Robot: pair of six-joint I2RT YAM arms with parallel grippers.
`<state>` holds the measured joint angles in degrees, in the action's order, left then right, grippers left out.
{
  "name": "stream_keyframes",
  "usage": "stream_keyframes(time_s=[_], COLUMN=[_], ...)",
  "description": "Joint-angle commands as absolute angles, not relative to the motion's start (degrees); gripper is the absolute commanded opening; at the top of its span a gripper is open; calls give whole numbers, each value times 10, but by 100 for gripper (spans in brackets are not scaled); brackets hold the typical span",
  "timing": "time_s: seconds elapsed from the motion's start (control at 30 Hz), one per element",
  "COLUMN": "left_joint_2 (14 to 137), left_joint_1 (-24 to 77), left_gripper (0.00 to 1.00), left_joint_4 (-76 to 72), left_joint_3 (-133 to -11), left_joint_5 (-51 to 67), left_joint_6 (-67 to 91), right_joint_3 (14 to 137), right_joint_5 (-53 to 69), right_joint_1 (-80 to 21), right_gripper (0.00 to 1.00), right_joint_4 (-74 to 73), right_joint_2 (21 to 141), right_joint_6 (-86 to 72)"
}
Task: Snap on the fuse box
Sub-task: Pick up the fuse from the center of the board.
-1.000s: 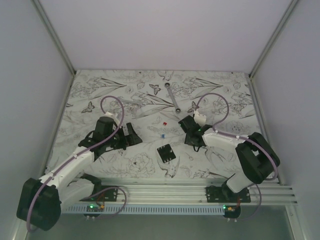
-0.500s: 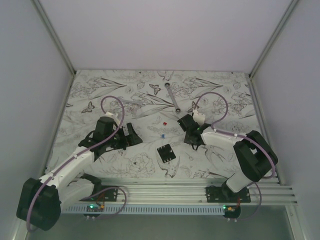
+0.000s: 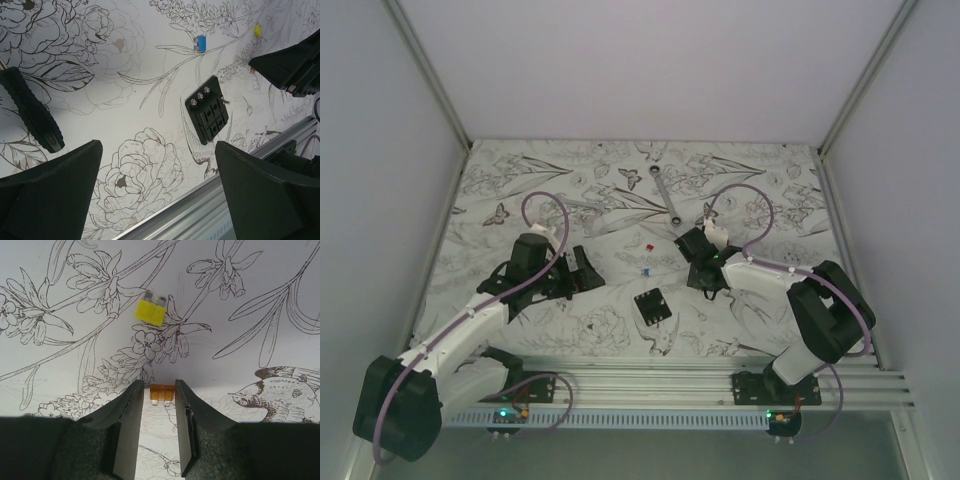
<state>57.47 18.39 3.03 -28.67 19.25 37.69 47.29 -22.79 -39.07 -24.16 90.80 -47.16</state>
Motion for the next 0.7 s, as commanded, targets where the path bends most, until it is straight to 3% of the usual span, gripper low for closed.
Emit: stream_keyframes(time_s=[0.0, 0.67], left_joint_2=[572, 571], left_joint_1=[187, 187], left_gripper=[100, 100], left_joint_4=[38, 39], left_joint_3=[-295, -294], left_joint_5=[202, 203], left_joint_6=[376, 377], right_joint_3=[483, 502], right_joint_5=[-216, -219], right_joint_1=[-389, -394], right_gripper=[36, 33], right_joint_4=[-271, -265], right_joint_2=[914, 924], right_joint_6=[-473, -469])
